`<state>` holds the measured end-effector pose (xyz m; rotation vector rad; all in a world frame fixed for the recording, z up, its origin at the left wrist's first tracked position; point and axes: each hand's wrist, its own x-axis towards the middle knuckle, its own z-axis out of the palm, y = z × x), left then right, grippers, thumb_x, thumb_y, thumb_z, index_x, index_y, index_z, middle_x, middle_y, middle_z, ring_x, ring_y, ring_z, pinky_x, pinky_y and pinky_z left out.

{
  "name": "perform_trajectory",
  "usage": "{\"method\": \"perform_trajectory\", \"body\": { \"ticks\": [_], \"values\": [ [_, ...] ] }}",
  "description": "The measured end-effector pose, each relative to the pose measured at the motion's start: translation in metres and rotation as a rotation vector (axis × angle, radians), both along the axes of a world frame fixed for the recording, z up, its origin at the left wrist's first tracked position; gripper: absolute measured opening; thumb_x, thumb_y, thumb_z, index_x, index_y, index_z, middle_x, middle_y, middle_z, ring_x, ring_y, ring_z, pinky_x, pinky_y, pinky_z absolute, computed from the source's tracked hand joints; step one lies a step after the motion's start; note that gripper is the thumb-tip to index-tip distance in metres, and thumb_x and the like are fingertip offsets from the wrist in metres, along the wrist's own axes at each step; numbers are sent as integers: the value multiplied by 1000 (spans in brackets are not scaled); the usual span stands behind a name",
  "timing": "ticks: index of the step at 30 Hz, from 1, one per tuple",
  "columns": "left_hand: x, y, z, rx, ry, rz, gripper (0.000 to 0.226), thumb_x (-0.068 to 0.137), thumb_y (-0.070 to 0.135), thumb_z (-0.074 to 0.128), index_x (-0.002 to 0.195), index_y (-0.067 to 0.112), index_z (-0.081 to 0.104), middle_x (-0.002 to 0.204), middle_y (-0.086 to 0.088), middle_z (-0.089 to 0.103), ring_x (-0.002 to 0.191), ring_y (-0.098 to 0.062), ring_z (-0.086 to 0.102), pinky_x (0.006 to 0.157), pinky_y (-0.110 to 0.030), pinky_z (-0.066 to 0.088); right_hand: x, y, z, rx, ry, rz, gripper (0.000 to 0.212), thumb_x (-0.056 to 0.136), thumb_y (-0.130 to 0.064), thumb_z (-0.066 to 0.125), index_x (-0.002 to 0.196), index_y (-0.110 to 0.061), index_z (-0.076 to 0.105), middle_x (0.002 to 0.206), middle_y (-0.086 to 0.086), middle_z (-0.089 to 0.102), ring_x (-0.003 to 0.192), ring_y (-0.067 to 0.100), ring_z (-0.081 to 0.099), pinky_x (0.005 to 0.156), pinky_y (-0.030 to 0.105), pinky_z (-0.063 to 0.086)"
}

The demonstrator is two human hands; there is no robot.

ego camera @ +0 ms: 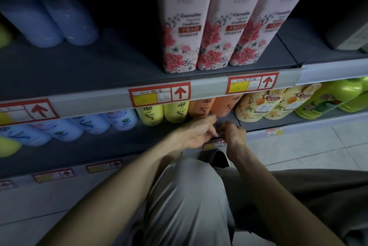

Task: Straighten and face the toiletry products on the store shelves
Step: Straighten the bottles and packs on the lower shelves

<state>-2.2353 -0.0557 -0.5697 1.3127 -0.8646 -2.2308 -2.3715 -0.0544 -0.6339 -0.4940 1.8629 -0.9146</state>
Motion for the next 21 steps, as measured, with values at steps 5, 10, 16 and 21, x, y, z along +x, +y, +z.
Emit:
{"method": "perform_trajectory", "body": {
  "ticks": [5, 10, 16, 21],
  "values": [
    [52, 25, 0, 20, 10, 18, 51, 95, -6, 46, 140, 17, 53, 121, 2, 67, 108, -13, 64, 96, -24, 49, 38, 20, 25, -26, -54, 148, 9, 89, -7, 62, 90, -3, 70, 84, 17, 72, 61, 18, 62, 49, 25, 50],
    [119, 65, 51, -79, -47, 333, 28, 98, 12, 50, 122, 14, 63, 106, -5, 72, 92, -21, 68, 84, -31, 54, 107, 41, 82, -94, -200, 373, 24, 91, 5, 54, 101, 0, 75, 81, 13, 73, 73, 26, 66, 67, 33, 55],
    [163, 109, 130, -439, -213, 555, 20, 99, 14, 55, 107, 13, 73, 100, -8, 77, 82, -19, 73, 66, -21, 54, 146, 63, 175, -336, -143, 701, 29, 98, 6, 47, 99, -1, 75, 87, 10, 80, 77, 21, 76, 62, 23, 57],
    [153, 92, 172, -715, -307, 610, 21, 89, 18, 68, 108, 24, 73, 109, -2, 77, 102, -24, 73, 95, -41, 58, 97, 54, 232, -599, 168, 527, 20, 94, -18, 61, 92, -13, 80, 87, 5, 81, 89, 27, 76, 81, 39, 59]
  ]
}}
